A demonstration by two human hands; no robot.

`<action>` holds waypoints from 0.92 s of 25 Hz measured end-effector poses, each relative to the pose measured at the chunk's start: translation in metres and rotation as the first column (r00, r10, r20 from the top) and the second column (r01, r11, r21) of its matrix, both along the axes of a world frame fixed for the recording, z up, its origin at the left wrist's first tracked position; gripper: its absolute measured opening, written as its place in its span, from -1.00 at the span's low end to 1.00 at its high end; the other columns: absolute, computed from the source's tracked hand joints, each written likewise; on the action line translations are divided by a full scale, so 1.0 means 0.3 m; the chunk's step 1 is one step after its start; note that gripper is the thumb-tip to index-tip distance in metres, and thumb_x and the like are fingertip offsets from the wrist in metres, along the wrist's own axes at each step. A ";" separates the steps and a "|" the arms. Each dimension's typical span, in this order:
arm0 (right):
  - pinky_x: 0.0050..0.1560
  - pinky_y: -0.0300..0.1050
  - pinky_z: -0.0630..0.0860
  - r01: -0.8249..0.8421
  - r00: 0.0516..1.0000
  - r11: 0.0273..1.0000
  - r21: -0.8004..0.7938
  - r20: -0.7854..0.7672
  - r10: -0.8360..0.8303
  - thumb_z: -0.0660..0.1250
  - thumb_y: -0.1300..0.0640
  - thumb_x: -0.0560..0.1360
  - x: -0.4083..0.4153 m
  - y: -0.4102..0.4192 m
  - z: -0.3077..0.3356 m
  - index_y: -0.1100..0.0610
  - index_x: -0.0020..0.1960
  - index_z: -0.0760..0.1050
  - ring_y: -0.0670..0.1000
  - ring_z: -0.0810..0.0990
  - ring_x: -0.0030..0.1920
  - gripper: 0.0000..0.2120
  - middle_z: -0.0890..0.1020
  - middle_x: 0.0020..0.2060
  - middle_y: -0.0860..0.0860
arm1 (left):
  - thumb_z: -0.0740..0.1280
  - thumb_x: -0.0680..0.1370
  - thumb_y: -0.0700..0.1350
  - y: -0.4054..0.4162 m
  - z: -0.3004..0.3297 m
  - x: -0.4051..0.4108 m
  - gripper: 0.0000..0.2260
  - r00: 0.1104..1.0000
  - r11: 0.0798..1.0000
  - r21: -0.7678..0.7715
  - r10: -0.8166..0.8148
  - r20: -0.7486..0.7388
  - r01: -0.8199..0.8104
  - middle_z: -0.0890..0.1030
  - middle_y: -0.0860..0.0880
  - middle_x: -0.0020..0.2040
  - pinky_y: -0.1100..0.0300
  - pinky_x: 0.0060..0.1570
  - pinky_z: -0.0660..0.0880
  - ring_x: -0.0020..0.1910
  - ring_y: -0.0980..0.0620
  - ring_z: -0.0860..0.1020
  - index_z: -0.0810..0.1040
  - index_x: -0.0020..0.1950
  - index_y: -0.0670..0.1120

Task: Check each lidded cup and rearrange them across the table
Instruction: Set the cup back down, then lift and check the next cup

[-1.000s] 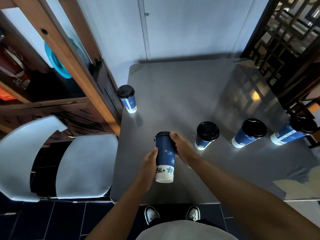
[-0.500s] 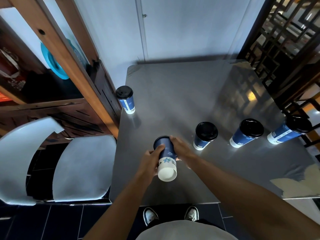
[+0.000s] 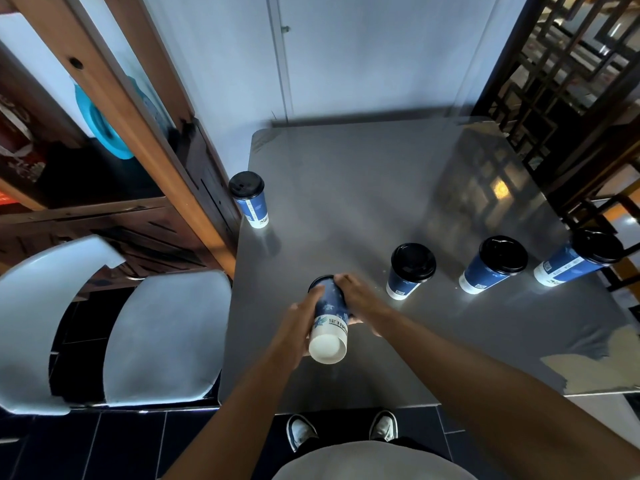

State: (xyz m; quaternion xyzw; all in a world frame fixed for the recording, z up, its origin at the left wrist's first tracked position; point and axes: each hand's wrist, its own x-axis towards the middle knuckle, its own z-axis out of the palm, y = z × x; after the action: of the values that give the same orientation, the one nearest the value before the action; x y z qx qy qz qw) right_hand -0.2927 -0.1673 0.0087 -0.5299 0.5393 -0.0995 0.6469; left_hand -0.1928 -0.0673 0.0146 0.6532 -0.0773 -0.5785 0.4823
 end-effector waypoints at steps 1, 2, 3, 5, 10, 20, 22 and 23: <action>-0.09 0.13 0.66 -0.029 0.999 0.999 -0.039 -0.025 0.028 0.12 -0.04 0.66 0.001 -0.001 -0.002 0.17 0.17 0.50 0.10 0.61 -0.11 -0.67 0.59 -0.04 0.15 | 0.50 0.35 0.28 -0.002 -0.002 0.002 -0.30 1.000 1.000 0.011 -0.010 0.008 0.010 0.70 -0.39 -0.01 -0.14 -0.12 0.67 -0.21 -0.23 0.70 0.63 0.18 -0.30; -0.04 0.14 0.64 -0.045 0.998 0.997 -0.059 -0.037 0.043 0.12 -0.03 0.66 0.003 -0.001 -0.003 0.20 0.16 0.50 0.10 0.60 -0.11 -0.66 0.59 -0.06 0.15 | 0.51 0.38 0.22 -0.003 -0.002 0.005 -0.32 1.000 1.000 0.024 -0.015 0.016 0.015 0.69 -0.40 -0.05 -0.04 -0.23 0.68 -0.26 -0.21 0.69 0.61 0.19 -0.35; -0.04 0.12 0.62 -0.050 0.998 0.997 -0.061 -0.037 0.048 0.12 -0.03 0.67 0.006 -0.002 -0.004 0.23 0.13 0.50 0.10 0.59 -0.12 -0.65 0.58 -0.09 0.15 | 0.53 0.38 0.17 -0.006 -0.008 0.010 -0.33 1.000 0.999 0.032 -0.023 0.017 0.023 0.68 -0.37 -0.10 0.05 -0.31 0.65 -0.31 -0.17 0.69 0.59 0.19 -0.37; -0.10 0.08 0.59 -0.024 1.000 0.999 -0.048 -0.017 0.023 0.13 -0.04 0.66 0.010 -0.005 -0.008 0.20 0.05 0.50 0.10 0.57 -0.15 -0.67 0.57 -0.11 0.16 | 0.57 0.30 0.13 -0.005 -0.009 0.014 -0.29 1.000 1.000 0.018 -0.005 -0.025 0.006 0.67 -0.32 -0.08 0.06 -0.22 0.62 -0.25 -0.19 0.67 0.58 0.23 -0.37; -0.30 -0.13 0.58 0.094 0.993 0.993 0.073 0.066 -0.099 0.17 -0.06 0.60 0.009 -0.022 -0.009 0.05 0.04 0.51 0.07 0.61 -0.14 -0.78 0.61 -0.01 0.14 | 0.59 0.18 0.08 -0.019 -0.029 0.024 -0.14 0.957 0.988 0.027 0.154 -0.247 -0.152 0.62 -0.29 0.12 -0.13 0.16 0.53 -0.02 -0.26 0.60 0.53 0.40 -0.28; -0.15 0.05 0.64 -0.009 1.000 0.998 -0.063 -0.010 0.009 0.13 0.03 0.66 0.004 -0.037 0.011 0.15 0.19 0.51 0.06 0.59 -0.11 -0.73 0.59 -0.02 0.12 | 0.59 0.32 0.20 -0.027 -0.029 0.016 -0.29 0.986 0.999 -0.027 0.015 -0.168 -0.020 0.69 -0.30 0.08 -0.09 0.02 0.61 -0.06 -0.24 0.64 0.59 0.30 -0.24; -0.16 0.07 0.65 -0.033 0.999 0.996 -0.085 -0.040 0.029 0.13 0.02 0.66 0.003 -0.035 0.015 0.16 0.19 0.51 0.08 0.61 -0.15 -0.71 0.59 -0.05 0.11 | 0.56 0.40 0.08 -0.032 -0.040 0.018 -0.40 0.992 1.000 0.010 0.030 -0.122 -0.029 0.69 -0.34 -0.02 -0.04 -0.12 0.65 -0.20 -0.21 0.66 0.59 0.26 -0.32; -0.12 0.12 0.66 -0.027 0.999 0.996 -0.085 -0.047 0.023 0.14 0.00 0.65 0.002 -0.038 0.011 0.15 0.17 0.52 0.11 0.63 -0.12 -0.71 0.58 -0.04 0.12 | 0.55 0.43 0.03 -0.037 -0.036 0.020 -0.42 0.987 0.999 0.012 0.040 -0.158 -0.038 0.69 -0.33 -0.03 0.01 -0.19 0.66 -0.24 -0.19 0.66 0.57 0.28 -0.33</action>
State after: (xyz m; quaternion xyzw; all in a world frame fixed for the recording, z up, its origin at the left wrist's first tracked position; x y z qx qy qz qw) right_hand -0.2920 -0.1786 0.0119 -0.5661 0.5426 -0.1024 0.6121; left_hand -0.1870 -0.0785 0.0037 0.6089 -0.0234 -0.6193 0.4951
